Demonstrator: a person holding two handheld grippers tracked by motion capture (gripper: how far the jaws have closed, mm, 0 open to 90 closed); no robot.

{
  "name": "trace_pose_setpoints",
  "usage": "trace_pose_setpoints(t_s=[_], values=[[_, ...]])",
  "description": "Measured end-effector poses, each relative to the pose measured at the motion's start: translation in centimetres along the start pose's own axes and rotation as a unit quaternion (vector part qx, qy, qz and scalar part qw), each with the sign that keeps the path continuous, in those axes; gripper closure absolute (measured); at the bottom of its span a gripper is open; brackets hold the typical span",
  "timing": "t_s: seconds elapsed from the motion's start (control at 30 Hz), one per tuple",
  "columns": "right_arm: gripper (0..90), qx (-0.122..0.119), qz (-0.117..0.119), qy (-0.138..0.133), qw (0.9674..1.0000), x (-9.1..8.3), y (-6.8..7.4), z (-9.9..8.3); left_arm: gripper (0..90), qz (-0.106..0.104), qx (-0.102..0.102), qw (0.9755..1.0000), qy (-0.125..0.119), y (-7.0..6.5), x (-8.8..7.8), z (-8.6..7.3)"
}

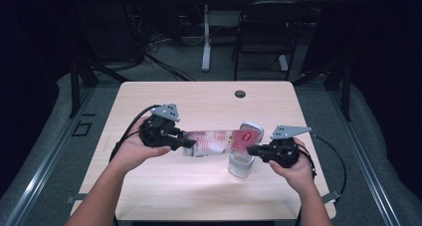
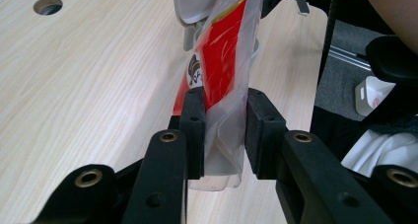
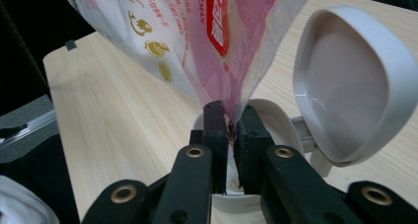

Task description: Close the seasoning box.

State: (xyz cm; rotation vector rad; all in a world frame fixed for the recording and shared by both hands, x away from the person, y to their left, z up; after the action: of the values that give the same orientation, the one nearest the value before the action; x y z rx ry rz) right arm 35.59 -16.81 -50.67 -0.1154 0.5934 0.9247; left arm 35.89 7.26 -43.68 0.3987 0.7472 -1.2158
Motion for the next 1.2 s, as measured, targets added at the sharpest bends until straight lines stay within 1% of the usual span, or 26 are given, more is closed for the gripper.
trace_pose_setpoints(t_s=[0.03, 0.13, 0.2, 0.43, 0.7, 0.8, 1.2], values=[[83.4, -0.001, -0.004, 0.000, 1.0000, 0.00, -0.02, -0.01, 72.8, -0.001, 0.003, 1.0000, 0.002, 0.02, 0.00, 0.05], [81.4, -0.003, -0.018, -0.002, 0.9998, 0.01, -0.15, -0.02, 73.1, 0.000, 0.003, 1.0000, -0.001, 0.06, 0.01, 0.20], [80.5, 0.001, -0.020, -0.006, 0.9998, 0.10, -0.20, 0.01, 73.5, -0.002, 0.003, 1.0000, -0.001, 0.06, 0.02, 0.23], [78.8, 0.010, -0.015, -0.013, 0.9998, 0.12, -0.47, -0.14, 74.2, -0.002, 0.007, 1.0000, -0.001, -0.06, 0.03, 0.38], [78.2, 0.010, -0.017, -0.011, 0.9998, -0.05, -0.71, -0.39, 74.4, -0.003, 0.005, 1.0000, -0.004, -0.15, 0.07, 0.51], [79.2, 0.014, -0.015, -0.014, 0.9997, -0.02, -0.77, -0.46, 74.5, -0.004, 0.008, 0.9999, -0.005, -0.22, 0.05, 0.56], [84.5, 0.011, -0.023, -0.009, 0.9996, 0.00, -0.76, -0.56, 74.8, -0.007, 0.007, 0.9999, -0.009, -0.33, 0.01, 0.77]])
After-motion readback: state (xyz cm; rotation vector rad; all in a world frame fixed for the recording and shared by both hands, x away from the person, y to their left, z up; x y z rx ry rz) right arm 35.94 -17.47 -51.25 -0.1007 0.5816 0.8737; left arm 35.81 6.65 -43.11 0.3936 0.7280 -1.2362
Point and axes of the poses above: each handheld gripper's, and its own axes: x roughly forward along the jaws, z roughly out of its top, y roughly to its left, the point moved 8 cm from there along x, roughly forward along the jaws
